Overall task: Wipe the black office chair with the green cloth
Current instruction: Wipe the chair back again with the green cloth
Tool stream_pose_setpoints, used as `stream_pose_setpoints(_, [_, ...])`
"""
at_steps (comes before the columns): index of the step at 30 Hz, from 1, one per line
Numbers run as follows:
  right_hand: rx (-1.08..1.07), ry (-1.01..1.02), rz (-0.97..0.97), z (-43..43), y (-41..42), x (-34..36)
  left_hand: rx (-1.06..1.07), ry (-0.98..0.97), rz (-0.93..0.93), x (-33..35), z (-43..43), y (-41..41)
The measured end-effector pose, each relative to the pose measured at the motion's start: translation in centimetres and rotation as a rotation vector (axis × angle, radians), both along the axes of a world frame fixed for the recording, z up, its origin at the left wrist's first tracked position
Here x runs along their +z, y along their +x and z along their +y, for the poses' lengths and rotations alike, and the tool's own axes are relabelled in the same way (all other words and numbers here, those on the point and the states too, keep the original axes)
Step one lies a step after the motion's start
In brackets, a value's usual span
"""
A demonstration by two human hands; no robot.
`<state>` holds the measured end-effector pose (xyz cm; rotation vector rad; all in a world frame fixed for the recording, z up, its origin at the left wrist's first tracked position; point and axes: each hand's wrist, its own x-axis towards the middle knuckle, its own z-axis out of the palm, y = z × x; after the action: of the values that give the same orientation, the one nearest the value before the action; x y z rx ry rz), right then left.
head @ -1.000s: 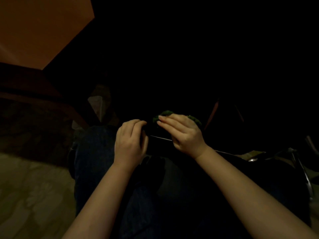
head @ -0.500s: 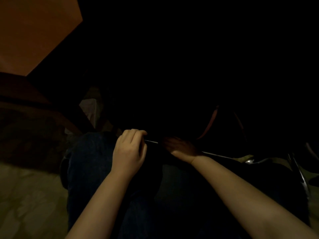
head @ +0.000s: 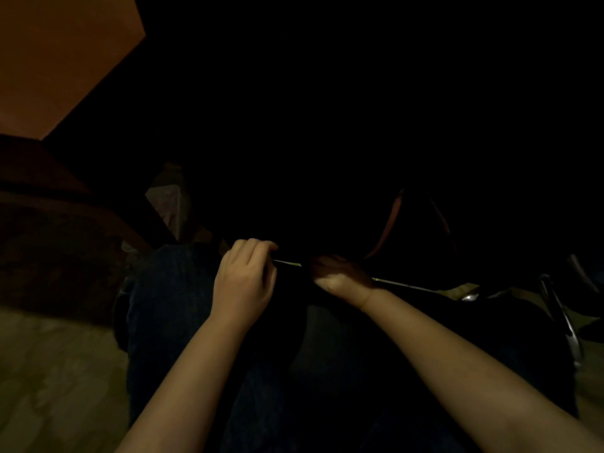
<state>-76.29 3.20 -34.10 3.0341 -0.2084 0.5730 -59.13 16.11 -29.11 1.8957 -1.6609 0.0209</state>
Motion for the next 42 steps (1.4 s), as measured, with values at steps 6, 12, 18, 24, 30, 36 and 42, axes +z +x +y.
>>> stream_pose_setpoints(6, [0.083, -0.037, -0.086, 0.4, -1.3, 2.7, 0.003, -0.045, -0.027, -0.5, -0.1, -0.3])
stream_pose_setpoints(12, [0.104, -0.132, -0.228, 0.5, -3.3, 5.3, 0.009, -0.083, -0.047, -0.8, 0.1, -0.3])
stream_pose_setpoints(18, [0.021, -0.232, -0.397, -0.6, -4.3, 9.1, 0.009, -0.147, -0.084, 0.1, 0.0, -0.8])
stream_pose_setpoints(24, [-0.169, -0.110, -0.600, -1.7, -4.1, 14.6, 0.020, -0.372, -0.145, 2.8, -1.0, -1.8])
stream_pose_setpoints(30, [-0.310, -0.034, -0.832, -3.6, -3.9, 22.4, 0.027, -0.462, -0.119, 5.9, -3.1, -2.8])
stream_pose_setpoints(36, [-0.279, -0.099, -0.776, -3.6, -4.2, 23.1, 0.051, -0.398, -0.102, 6.0, -4.0, -3.4])
stream_pose_setpoints(42, [-0.268, -0.032, -0.789, -3.5, -3.9, 21.8, 0.072, -0.364, -0.084, 5.3, -4.4, -3.7])
